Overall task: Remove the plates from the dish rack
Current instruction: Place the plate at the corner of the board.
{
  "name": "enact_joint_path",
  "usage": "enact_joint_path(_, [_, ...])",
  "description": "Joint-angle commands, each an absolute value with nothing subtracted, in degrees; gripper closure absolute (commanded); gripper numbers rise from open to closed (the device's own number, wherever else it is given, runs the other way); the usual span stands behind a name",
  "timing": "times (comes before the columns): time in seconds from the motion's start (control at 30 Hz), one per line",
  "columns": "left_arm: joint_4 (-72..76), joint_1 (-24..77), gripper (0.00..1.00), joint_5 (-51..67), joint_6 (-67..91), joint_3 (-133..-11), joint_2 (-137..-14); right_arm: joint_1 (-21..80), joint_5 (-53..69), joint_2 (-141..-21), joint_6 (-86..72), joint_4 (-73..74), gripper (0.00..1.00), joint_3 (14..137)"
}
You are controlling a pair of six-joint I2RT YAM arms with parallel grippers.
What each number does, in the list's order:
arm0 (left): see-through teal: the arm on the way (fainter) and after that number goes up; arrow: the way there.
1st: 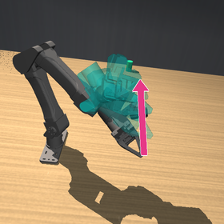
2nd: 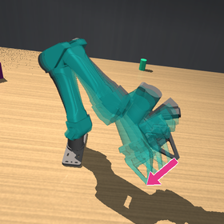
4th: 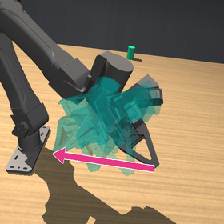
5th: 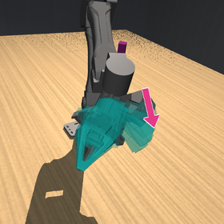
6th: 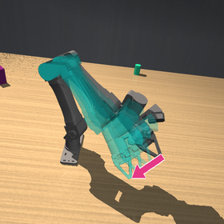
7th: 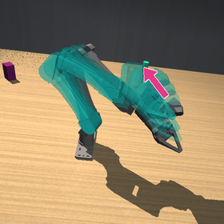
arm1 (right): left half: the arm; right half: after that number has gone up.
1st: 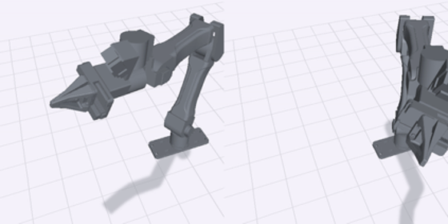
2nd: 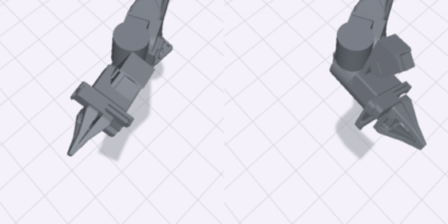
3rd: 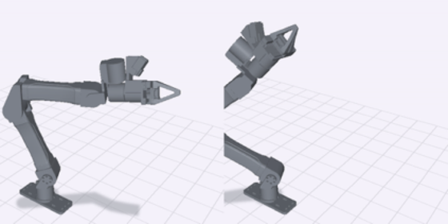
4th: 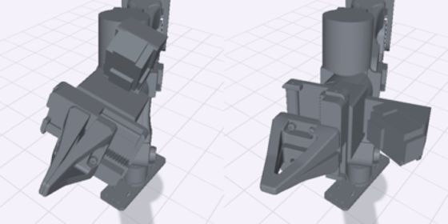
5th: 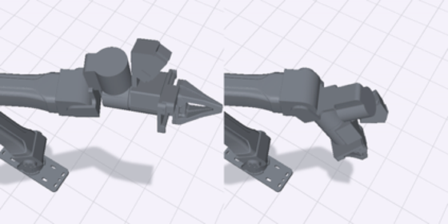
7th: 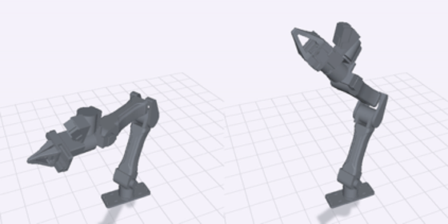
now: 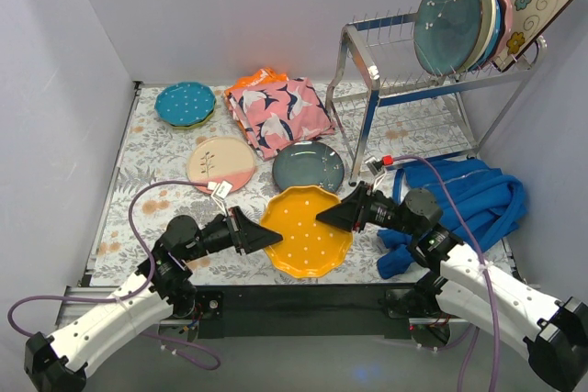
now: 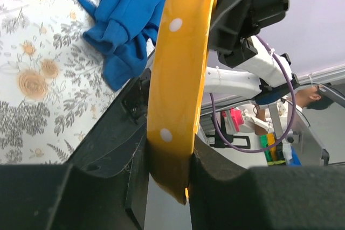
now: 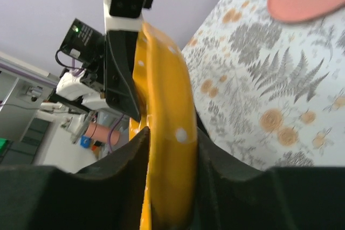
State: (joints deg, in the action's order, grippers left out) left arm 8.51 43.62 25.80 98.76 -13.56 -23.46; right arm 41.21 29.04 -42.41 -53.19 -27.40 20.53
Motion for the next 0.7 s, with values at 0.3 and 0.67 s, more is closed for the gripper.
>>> enact_joint_path(0.3, [13.8, 39.6, 1.00, 25.8, 105.7, -19.2, -34.6, 37.7, 17.6, -35.9, -45.9, -23.6, 0.06, 23.4])
enact_joint_path(0.67, [20.8, 18.4, 1.00, 39.2, 111.5, -18.3, -41.2, 37.5, 12.5, -31.5, -40.6, -14.7, 0.02, 25.9])
